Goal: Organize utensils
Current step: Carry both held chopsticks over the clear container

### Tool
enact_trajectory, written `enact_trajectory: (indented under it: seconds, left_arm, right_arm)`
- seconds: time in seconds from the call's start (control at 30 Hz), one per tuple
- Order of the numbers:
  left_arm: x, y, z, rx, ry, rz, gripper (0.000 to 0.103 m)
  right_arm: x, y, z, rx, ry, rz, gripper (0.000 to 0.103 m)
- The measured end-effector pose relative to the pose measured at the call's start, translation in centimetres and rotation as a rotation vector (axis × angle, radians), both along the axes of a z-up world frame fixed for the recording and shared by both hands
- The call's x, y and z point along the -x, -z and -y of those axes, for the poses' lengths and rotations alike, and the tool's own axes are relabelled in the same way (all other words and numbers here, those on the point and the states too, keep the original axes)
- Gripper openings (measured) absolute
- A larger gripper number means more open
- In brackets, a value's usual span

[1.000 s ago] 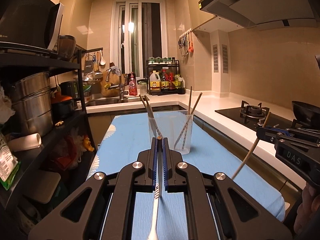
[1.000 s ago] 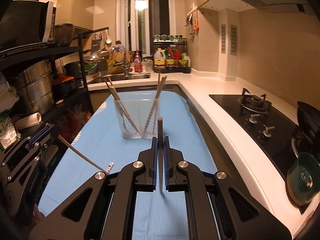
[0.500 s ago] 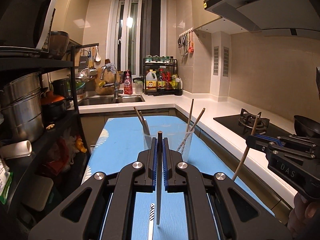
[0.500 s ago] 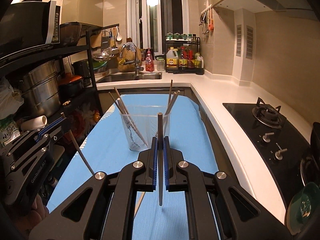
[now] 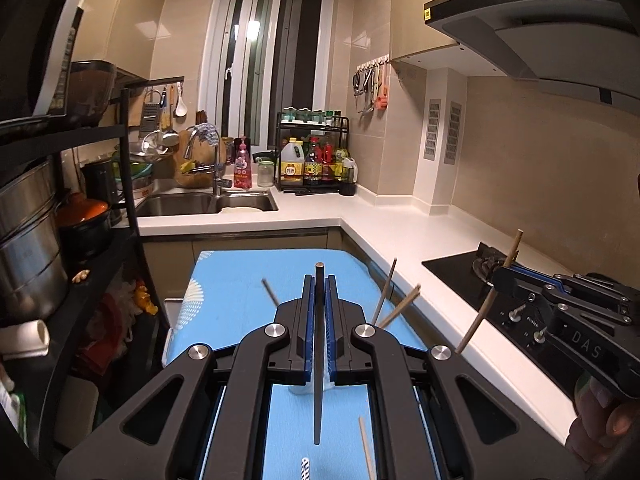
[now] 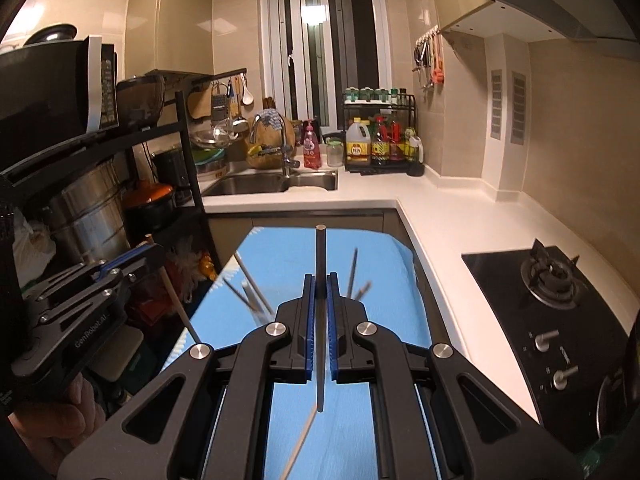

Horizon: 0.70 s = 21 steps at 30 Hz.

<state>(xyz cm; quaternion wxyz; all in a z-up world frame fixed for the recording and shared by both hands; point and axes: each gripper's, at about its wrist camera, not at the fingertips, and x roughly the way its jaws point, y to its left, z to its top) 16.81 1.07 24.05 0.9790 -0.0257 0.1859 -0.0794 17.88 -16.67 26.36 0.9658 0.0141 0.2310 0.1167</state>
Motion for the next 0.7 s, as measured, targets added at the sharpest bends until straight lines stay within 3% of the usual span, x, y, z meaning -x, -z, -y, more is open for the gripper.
enact_trajectory:
  seconds: [0.3, 0.7]
  left_arm:
    - [-5.7, -4.2, 0.8, 0.003, 0.016, 0.027, 0.005]
    - [-11.3, -3.2, 0.7, 0.039, -0.006, 0.039, 0.005]
  right_arm:
    - [-5.5, -4.2, -1.3, 0.014, 0.003, 0.050, 0.006]
    - [-11.3, -1.1, -2.5, 0.025, 0.010, 0.043, 0.006]
